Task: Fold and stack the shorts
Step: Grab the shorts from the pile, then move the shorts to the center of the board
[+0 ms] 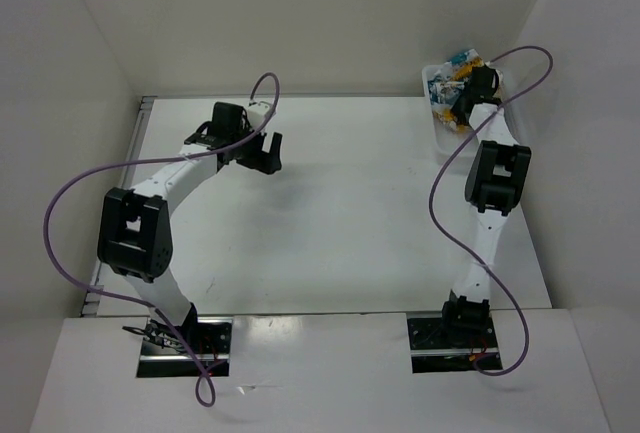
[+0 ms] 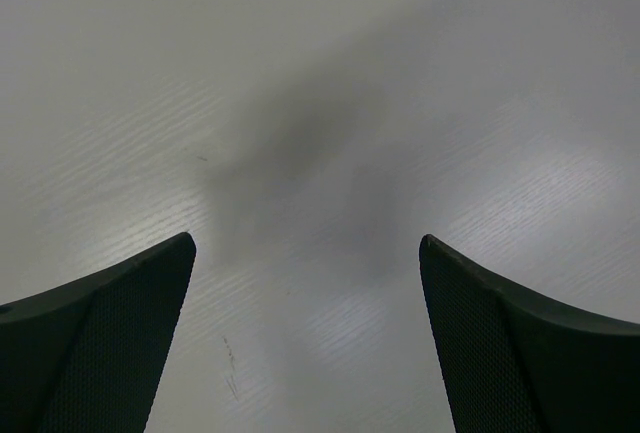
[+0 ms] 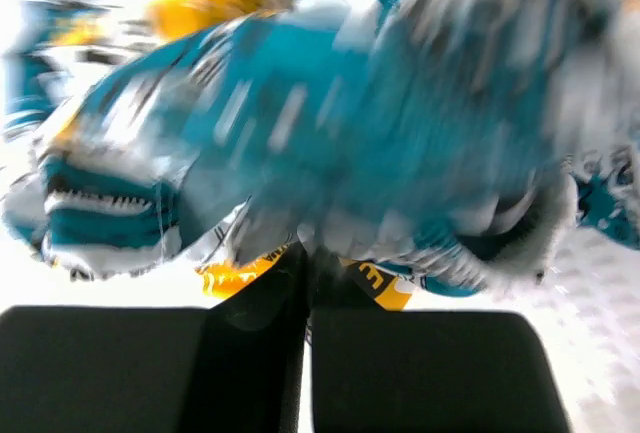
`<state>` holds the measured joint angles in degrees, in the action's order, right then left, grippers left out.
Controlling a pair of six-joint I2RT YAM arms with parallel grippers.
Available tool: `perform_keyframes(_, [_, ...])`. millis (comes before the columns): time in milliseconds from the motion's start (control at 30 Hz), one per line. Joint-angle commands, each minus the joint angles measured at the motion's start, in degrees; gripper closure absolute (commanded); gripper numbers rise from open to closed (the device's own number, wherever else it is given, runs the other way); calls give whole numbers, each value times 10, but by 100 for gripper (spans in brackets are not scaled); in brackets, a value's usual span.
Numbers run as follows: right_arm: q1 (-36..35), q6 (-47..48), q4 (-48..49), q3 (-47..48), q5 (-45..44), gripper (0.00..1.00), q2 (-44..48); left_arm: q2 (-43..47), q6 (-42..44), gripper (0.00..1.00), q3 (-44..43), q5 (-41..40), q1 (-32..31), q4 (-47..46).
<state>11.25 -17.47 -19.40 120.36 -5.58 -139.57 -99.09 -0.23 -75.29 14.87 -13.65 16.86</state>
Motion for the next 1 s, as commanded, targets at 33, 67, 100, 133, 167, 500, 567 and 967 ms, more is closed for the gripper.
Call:
perform_keyframes(33, [-30, 58, 14, 35, -34, 100, 148, 65, 2, 1, 33, -14, -2, -31])
perform_keyframes(67, [-30, 68, 20, 50, -44, 100, 163, 90, 2, 1, 50, -29, -2, -37])
perform_keyframes(100, [-39, 79, 25, 59, -55, 100, 179, 102, 2, 1, 61, -35, -2, -51])
perform_keyframes(133, [-44, 99, 25, 69, -62, 100, 211, 115, 2, 1, 71, -41, -2, -58])
perform_keyframes(167, [-52, 104, 34, 89, -69, 100, 226, 142, 2, 1, 81, -41, -2, -64])
perform_keyframes(500, [-237, 172, -20, 163, 33, 100, 372, 310, 2, 1, 182, -42, 76, -126])
perform_keyframes(567, [-268, 134, -32, 133, 94, 100, 399, 349, 2, 1, 208, -33, 101, -126])
perform_keyframes(967, [-256, 72, -12, -370, 109, 43, 546, 435, 2, 1, 245, -34, 148, -65])
